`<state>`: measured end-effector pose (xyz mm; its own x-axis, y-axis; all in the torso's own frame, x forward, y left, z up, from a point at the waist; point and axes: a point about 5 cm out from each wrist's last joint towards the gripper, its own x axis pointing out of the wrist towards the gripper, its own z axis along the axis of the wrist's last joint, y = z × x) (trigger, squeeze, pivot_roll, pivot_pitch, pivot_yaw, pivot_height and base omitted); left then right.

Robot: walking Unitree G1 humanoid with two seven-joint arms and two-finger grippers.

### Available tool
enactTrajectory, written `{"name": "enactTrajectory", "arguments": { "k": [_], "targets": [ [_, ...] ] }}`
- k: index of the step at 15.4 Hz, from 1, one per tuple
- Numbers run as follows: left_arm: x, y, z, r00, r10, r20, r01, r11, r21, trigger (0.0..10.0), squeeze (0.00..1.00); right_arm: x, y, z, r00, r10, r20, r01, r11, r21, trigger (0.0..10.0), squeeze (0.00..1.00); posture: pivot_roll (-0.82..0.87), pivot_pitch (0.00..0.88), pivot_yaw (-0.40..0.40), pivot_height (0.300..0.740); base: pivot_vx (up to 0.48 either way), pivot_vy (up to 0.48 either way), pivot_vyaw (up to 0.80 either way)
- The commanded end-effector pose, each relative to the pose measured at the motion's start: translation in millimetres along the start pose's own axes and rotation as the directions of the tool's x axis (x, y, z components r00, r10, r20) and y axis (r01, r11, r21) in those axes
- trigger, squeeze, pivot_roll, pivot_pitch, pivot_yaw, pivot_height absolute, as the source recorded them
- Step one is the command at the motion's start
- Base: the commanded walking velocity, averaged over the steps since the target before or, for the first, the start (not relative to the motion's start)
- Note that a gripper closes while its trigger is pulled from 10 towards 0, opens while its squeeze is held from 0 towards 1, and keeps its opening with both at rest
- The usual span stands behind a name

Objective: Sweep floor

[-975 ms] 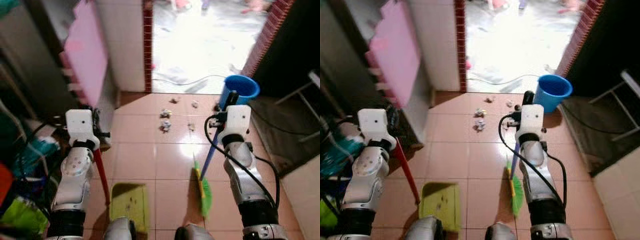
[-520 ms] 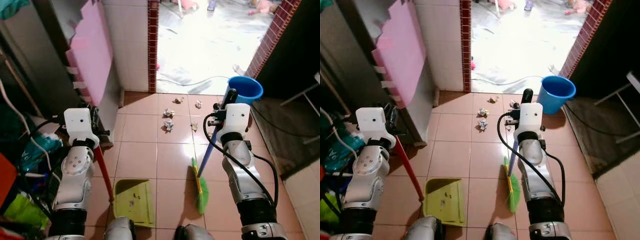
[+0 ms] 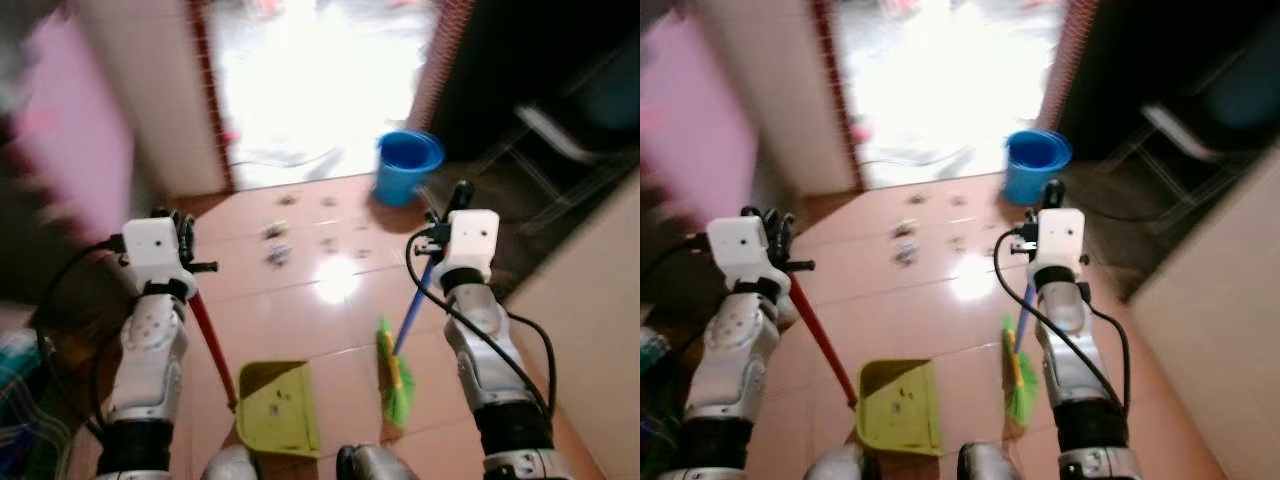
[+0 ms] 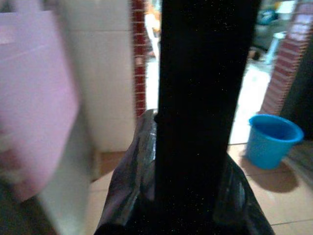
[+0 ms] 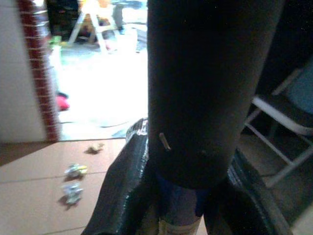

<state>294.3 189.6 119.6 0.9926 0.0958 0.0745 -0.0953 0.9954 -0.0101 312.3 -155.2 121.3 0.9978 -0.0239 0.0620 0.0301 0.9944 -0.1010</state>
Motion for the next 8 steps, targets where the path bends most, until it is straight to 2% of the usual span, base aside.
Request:
{"name": "enactTrajectory", "arguments": {
  "k": [1,2,7,8],
  "targets": [
    [4.4,-7.0,15.8,0.997,-0.031,0.067,0.031,0.999,-0.008,10.0,0.00,2.5,-6.6,7.5,0.999,-0.013,0.040,0.014,1.000,-0.027,10.0,0.00,0.02,0.078,-0.016,0.740,0.379,0.000,-0.80],
    [5.0,-7.6,16.2,0.997,-0.030,0.066,0.030,1.000,-0.004,10.0,0.00,3.0,-7.5,8.0,0.999,-0.014,0.041,0.015,1.000,-0.027,10.0,0.00,0.01,0.080,-0.017,0.740,0.379,0.000,-0.80],
    [7.5,-9.6,18.5,0.997,-0.027,0.070,0.028,1.000,-0.013,10.0,0.00,4.0,-4.6,12.8,0.997,0.032,0.067,-0.029,0.998,-0.047,10.0,0.00,0.00,0.087,-0.019,0.740,0.418,0.000,0.00],
    [7.4,-10.2,18.4,0.997,-0.025,0.069,0.026,1.000,-0.018,10.0,0.00,3.7,-3.0,13.8,0.996,0.046,0.076,-0.042,0.998,-0.055,10.0,0.00,0.00,0.089,-0.017,0.740,0.412,0.240,0.43]
  ]
}}
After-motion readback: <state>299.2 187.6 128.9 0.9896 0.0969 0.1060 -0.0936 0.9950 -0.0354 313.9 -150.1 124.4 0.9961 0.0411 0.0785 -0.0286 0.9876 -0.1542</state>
